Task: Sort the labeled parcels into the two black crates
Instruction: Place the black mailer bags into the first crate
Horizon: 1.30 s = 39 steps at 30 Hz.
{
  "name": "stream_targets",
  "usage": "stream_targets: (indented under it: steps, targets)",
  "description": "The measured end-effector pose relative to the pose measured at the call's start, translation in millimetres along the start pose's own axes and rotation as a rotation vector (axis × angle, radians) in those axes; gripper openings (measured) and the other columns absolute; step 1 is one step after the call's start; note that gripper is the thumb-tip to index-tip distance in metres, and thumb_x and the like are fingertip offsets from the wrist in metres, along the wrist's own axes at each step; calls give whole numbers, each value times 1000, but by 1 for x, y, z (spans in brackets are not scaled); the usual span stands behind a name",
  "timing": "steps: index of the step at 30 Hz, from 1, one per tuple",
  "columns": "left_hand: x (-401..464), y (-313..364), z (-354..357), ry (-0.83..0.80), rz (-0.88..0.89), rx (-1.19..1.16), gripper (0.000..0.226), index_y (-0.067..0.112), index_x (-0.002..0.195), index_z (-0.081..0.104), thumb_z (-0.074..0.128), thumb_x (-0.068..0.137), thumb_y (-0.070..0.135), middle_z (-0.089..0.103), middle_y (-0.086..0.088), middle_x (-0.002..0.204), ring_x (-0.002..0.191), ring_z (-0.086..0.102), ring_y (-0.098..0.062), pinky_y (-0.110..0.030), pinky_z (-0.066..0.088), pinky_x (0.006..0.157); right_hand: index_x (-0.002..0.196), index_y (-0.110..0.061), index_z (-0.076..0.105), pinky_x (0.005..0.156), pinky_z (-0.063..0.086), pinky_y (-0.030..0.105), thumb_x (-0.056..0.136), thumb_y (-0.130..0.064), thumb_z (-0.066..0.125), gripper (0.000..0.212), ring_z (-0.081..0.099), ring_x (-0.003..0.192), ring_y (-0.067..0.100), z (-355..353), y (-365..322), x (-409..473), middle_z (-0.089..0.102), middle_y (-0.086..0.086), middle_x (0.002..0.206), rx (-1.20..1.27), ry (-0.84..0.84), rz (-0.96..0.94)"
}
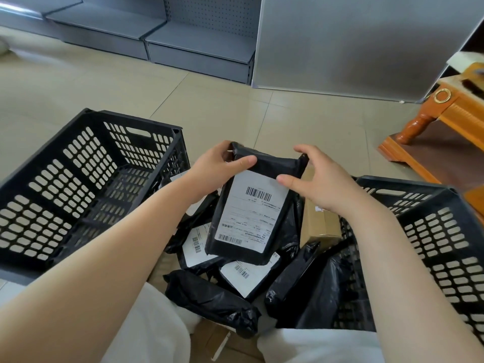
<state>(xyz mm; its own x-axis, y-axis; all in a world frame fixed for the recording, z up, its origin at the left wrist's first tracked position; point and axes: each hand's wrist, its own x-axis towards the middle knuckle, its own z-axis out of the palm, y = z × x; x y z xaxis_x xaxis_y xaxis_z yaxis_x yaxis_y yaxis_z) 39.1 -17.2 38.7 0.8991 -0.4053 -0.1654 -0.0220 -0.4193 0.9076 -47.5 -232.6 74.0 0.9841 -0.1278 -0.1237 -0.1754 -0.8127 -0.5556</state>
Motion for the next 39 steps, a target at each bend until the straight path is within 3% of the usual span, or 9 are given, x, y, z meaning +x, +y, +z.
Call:
stream_targets:
  steps: [5, 8, 13, 18, 25, 28, 32, 35, 39]
  targets:
    - [-5, 11, 1, -168, 54, -247, 37, 22, 132, 57, 62, 96, 29, 72, 4, 117, 108, 68, -12, -32, 53, 96, 148, -28, 37, 105, 35, 34, 79, -61, 70, 83, 37, 139, 16, 5, -7, 4, 41, -7, 151, -37, -43, -11]
    - [-5, 9, 1, -190, 96, -197, 41, 24, 136, 54, 63, 96, 22, 70, 4, 122, 112, 66, -11, -33, 52, 98, 140, -30, 46, 87, 43, 27, 80, -56, 73, 71, 55, 112, 13, 10, -7, 5, 57, -8, 128, 10, -149, 33]
    - [-1, 7, 5, -94, 103, -143, 49, 26, 142, 49, 64, 95, 30, 64, 8, 130, 121, 59, -6, -40, 46, 107, 125, -27, 56, 85, 52, 33, 81, -56, 70, 54, 62, 99, 13, 15, -9, 6, 64, -8, 111, 51, -123, 68]
    - [3, 4, 11, 21, 24, -28, 67, 34, 153, 28, 60, 94, 45, 36, 11, 156, 141, 36, -12, -44, 33, 116, 115, -23, 53, 68, 47, 31, 83, -57, 67, 49, 60, 90, 15, 16, -3, 10, 62, -6, 103, 56, -7, 197]
    - [8, 5, 13, 219, -240, -146, 74, 23, 157, 12, 50, 98, 46, 23, 2, 159, 142, 31, -23, -42, 33, 112, 98, -18, 59, 69, 56, 34, 86, -53, 67, 38, 66, 85, 16, 10, 0, 12, 69, 1, 101, 702, 190, 430]
    - [8, 5, 15, 160, -357, -284, 75, 23, 157, 17, 50, 96, 53, 39, 4, 139, 117, 45, -19, -31, 44, 93, 107, -15, 64, 78, 61, 35, 85, -44, 72, 37, 72, 91, 18, 11, -6, 14, 74, 4, 104, 1003, 195, 470]
    - [9, 5, 18, 25, -440, -566, 76, 26, 153, 28, 58, 91, 58, 43, -8, 144, 118, 57, -29, -42, 51, 99, 104, -14, 66, 88, 58, 40, 91, -33, 66, 23, 72, 95, 21, 20, -23, 12, 76, 6, 101, 1300, 138, 490]
    - [10, 4, 21, -55, -414, -709, 75, 30, 146, 38, 67, 83, 59, 53, -13, 138, 111, 66, -34, -50, 53, 96, 100, -12, 67, 84, 58, 40, 94, -25, 62, 16, 72, 91, 24, 33, -38, 9, 77, 6, 92, 1455, 82, 499]
    - [12, 1, 26, -57, -377, -835, 73, 24, 139, 49, 75, 77, 53, 67, -8, 126, 103, 71, -29, -46, 59, 83, 116, -15, 69, 74, 58, 31, 94, -21, 63, 23, 74, 93, 18, 56, -51, 6, 77, 3, 104, 1548, 17, 437]
